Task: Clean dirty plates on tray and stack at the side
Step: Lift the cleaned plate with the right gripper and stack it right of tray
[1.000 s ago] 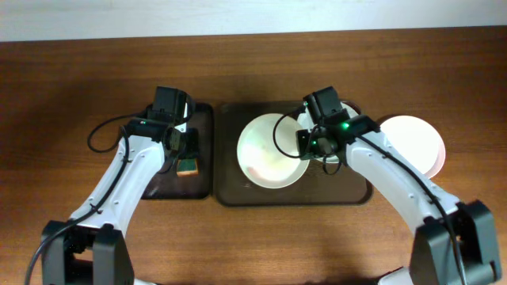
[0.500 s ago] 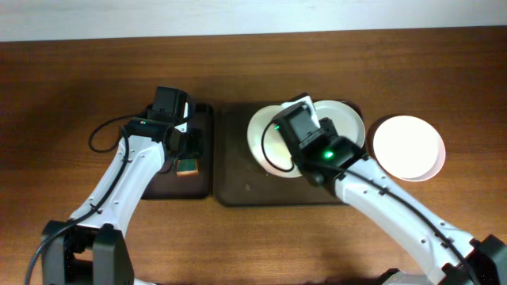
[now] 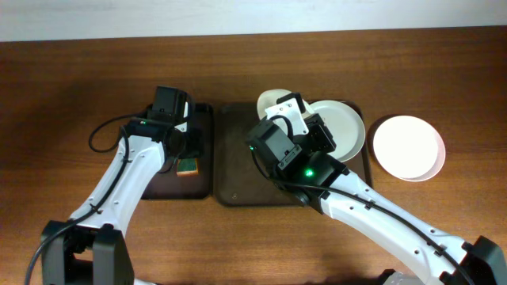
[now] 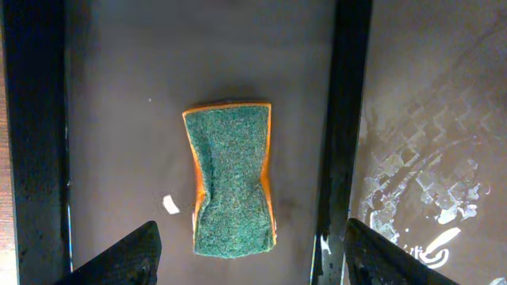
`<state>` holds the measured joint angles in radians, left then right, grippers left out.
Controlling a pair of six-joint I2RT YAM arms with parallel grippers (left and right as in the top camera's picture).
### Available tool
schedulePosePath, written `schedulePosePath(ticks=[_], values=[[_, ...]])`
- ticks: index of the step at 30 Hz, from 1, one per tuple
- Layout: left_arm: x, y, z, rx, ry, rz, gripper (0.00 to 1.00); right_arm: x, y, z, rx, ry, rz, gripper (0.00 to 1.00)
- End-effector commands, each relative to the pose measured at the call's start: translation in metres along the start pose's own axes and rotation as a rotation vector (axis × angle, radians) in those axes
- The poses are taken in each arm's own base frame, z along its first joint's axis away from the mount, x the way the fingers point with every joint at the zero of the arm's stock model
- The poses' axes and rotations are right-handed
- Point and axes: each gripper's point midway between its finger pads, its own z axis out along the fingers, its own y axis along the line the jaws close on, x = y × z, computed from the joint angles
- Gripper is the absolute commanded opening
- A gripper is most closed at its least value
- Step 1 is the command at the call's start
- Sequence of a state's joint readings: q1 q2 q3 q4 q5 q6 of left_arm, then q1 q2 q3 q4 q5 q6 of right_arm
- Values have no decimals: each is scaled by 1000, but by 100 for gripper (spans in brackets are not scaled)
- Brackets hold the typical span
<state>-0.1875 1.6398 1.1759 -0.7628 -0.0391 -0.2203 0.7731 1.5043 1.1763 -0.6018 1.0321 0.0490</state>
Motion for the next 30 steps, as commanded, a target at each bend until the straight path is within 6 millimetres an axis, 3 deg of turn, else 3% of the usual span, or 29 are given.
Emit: schedulePosePath(ticks=[1, 7, 10, 14, 20, 22, 30], values=[[-8, -3, -7, 16, -28, 3, 72, -13, -18, -8, 52, -36, 59, 4], [-8, -3, -7, 17, -27, 3, 72, -3, 0, 8, -112, 30, 248, 4], [-8, -3, -7, 17, -27, 3, 72, 16, 2, 34, -231, 154, 414, 4], [-8, -3, -7, 17, -27, 3, 72, 43, -12, 65, -333, 295, 559, 4], [-8, -3, -7, 17, -27, 3, 72, 105, -68, 109, -360, 503, 862, 4], [-8, -3, -7, 17, -27, 3, 72, 145, -102, 125, -324, 593, 1008, 4], [-8, -3, -7, 17, -27, 3, 72, 240, -151, 146, -227, 783, 1273, 4]])
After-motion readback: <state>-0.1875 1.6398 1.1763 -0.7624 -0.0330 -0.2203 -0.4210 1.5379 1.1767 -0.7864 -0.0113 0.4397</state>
